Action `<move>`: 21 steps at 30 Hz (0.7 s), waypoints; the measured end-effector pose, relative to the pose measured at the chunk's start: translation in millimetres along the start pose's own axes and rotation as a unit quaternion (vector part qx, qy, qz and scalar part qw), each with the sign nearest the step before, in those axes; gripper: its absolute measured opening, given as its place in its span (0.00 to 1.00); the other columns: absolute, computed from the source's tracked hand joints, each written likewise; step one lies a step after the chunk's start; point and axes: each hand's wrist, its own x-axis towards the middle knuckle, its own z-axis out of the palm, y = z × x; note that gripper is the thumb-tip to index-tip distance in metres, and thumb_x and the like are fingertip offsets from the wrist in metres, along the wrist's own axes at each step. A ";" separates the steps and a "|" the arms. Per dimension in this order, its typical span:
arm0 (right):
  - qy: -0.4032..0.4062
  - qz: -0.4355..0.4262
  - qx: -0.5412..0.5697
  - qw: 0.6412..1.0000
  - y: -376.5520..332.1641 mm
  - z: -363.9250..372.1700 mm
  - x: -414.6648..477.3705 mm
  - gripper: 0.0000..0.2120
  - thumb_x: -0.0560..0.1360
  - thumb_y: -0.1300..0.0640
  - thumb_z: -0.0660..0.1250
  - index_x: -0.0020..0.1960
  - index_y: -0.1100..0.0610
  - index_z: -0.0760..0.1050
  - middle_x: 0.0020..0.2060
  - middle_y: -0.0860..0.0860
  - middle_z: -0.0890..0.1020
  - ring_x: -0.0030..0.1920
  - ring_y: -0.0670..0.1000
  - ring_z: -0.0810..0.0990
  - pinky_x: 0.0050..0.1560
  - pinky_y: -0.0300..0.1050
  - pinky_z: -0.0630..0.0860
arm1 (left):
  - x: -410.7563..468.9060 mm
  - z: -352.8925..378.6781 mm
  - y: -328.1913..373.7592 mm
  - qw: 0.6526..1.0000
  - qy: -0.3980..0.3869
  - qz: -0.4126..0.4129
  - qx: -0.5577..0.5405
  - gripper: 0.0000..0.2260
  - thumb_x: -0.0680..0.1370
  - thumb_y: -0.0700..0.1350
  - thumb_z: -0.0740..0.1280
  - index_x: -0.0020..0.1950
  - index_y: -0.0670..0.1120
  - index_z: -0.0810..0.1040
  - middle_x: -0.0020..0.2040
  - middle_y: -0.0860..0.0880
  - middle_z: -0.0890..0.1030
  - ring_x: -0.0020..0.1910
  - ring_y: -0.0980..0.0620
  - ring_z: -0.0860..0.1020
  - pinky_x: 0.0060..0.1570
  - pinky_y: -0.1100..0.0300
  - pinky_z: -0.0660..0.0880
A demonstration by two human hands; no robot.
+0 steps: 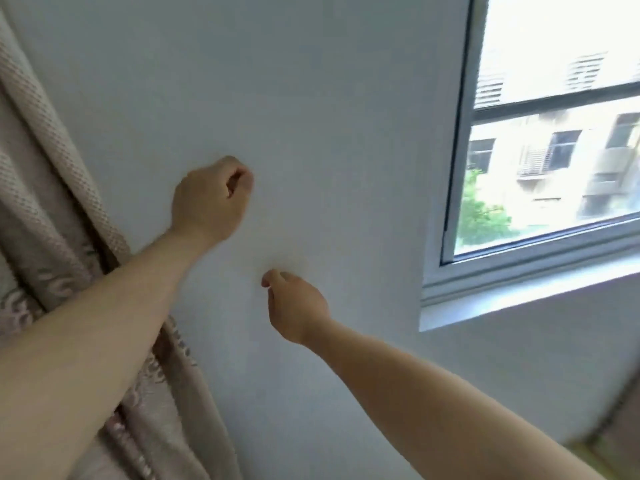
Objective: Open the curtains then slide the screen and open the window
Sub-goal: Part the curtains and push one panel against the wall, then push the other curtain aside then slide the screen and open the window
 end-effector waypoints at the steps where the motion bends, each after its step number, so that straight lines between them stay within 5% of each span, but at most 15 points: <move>1: 0.019 0.031 -0.009 0.999 16.3 -16.0 -8.5 0.16 0.79 0.60 0.56 0.66 0.53 0.69 0.61 0.53 0.77 0.57 0.59 0.77 0.49 0.49 0.73 | 4.7 15.2 25.7 0.999 0.003 0.041 -0.024 0.10 0.78 0.51 0.60 0.46 0.47 0.78 0.38 0.48 0.81 0.38 0.42 0.78 0.38 0.53 0.73; 9: 0.174 0.197 -0.090 0.961 133.6 -130.6 -74.0 0.15 0.78 0.62 0.56 0.64 0.54 0.71 0.58 0.54 0.79 0.54 0.59 0.79 0.49 0.48 0.72 | 32.9 106.8 210.6 0.953 -0.029 0.280 -0.113 0.10 0.79 0.49 0.59 0.43 0.46 0.75 0.30 0.51 0.75 0.28 0.46 0.73 0.30 0.58 0.69; 13: 0.249 0.261 -0.111 0.926 190.7 -189.8 -116.9 0.12 0.79 0.59 0.57 0.60 0.55 0.73 0.52 0.54 0.81 0.49 0.57 0.80 0.49 0.49 0.77 | 48.4 151.7 298.5 0.930 -0.035 0.327 -0.165 0.11 0.80 0.50 0.59 0.45 0.47 0.76 0.32 0.51 0.78 0.27 0.48 0.73 0.31 0.59 0.67; 17: 0.303 0.284 -0.160 0.896 246.9 -247.5 -157.2 0.10 0.78 0.60 0.57 0.57 0.58 0.73 0.47 0.55 0.81 0.47 0.56 0.79 0.47 0.48 0.75 | 62.9 187.9 383.4 0.907 -0.058 0.360 -0.212 0.10 0.80 0.50 0.58 0.47 0.48 0.75 0.34 0.52 0.79 0.30 0.46 0.77 0.34 0.55 0.73; 21: 0.352 0.307 -0.198 0.862 305.4 -301.0 -191.0 0.09 0.78 0.59 0.58 0.56 0.57 0.72 0.50 0.54 0.78 0.50 0.55 0.77 0.49 0.48 0.72 | 73.0 219.8 471.4 0.893 -0.073 0.382 -0.228 0.09 0.81 0.51 0.58 0.50 0.50 0.76 0.38 0.53 0.81 0.34 0.45 0.77 0.35 0.57 0.68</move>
